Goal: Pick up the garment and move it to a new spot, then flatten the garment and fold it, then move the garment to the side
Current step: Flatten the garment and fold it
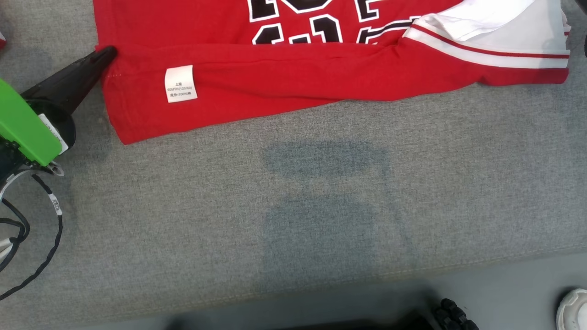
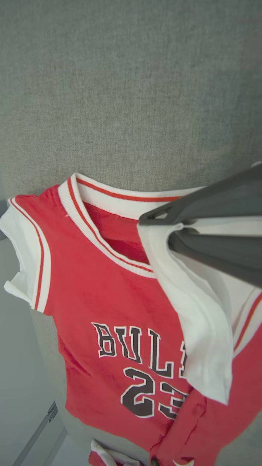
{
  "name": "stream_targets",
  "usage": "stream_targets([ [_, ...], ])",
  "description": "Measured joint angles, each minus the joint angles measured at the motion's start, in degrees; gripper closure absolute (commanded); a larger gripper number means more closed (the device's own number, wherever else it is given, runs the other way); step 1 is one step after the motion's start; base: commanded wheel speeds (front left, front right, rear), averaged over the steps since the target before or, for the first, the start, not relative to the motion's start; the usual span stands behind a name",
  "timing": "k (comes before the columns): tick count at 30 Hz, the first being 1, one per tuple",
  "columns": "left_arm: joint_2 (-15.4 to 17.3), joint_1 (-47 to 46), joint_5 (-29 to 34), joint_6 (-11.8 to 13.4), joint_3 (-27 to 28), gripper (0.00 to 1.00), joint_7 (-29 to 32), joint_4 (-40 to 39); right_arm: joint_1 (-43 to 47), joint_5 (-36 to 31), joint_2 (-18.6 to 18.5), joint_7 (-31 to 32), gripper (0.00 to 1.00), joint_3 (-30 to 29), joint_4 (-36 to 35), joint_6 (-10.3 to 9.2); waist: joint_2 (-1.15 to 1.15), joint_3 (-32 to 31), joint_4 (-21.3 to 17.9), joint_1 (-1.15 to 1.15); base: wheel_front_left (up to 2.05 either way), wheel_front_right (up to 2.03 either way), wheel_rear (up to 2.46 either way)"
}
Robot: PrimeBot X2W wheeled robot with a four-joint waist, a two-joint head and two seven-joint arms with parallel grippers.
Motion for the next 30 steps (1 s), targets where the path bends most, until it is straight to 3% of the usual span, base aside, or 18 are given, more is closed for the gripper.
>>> stream_targets([
  [6,-1.0,-1.6,0.9,-0.8,-1.4,0.94,0.5,2.2,-2.6,-1.7,1.2,0.0,1.00,0.9,3.1,0.16,0.00,-0.4,0.4,0.00,0.00,0.00,0.00],
  [9,-1.5,-2.0,1.2,-1.0,-1.8,0.87,0.5,2.9,-3.0,-2.3,1.7,0.0,1.00,1.5,4.4,0.46,0.00,-0.8,0.6,0.00,0.00,0.00,0.00],
  [11,-1.6,-2.3,1.3,-1.0,-1.8,0.75,0.5,3.6,-3.7,-3.1,2.3,-0.1,0.63,1.8,5.3,0.52,0.00,-1.0,0.8,0.00,0.00,0.00,0.00],
  [12,-1.9,-2.4,1.4,-1.0,-1.8,0.58,0.4,4.1,-4.1,-3.3,2.6,-0.1,0.25,1.9,5.7,0.56,0.00,-1.1,0.9,0.00,0.00,0.00,0.00],
  [13,-2.2,-2.6,1.7,-1.0,-1.8,0.37,0.1,4.7,-4.3,-3.5,2.9,-0.6,0.00,2.0,6.2,0.68,0.00,-1.2,0.9,0.00,0.00,0.00,0.00],
  [14,-2.6,-2.6,2.1,-1.1,-1.9,0.00,-0.4,5.4,-4.5,-4.0,3.4,-1.4,0.00,2.1,6.9,0.67,0.00,-1.3,1.0,0.00,0.00,0.00,0.00],
  [22,-4.0,-2.5,3.9,-1.3,-2.4,0.00,-2.7,9.4,-4.7,-8.3,5.2,-8.0,0.00,1.7,11.8,0.47,0.00,-3.2,1.0,0.00,0.00,0.00,0.00],
  [30,-4.2,3.4,5.3,-1.7,0.6,0.00,-10.6,11.4,0.5,-9.7,7.2,-15.9,0.00,1.7,12.9,0.97,0.00,-6.5,0.3,0.00,0.00,0.00,0.00],
])
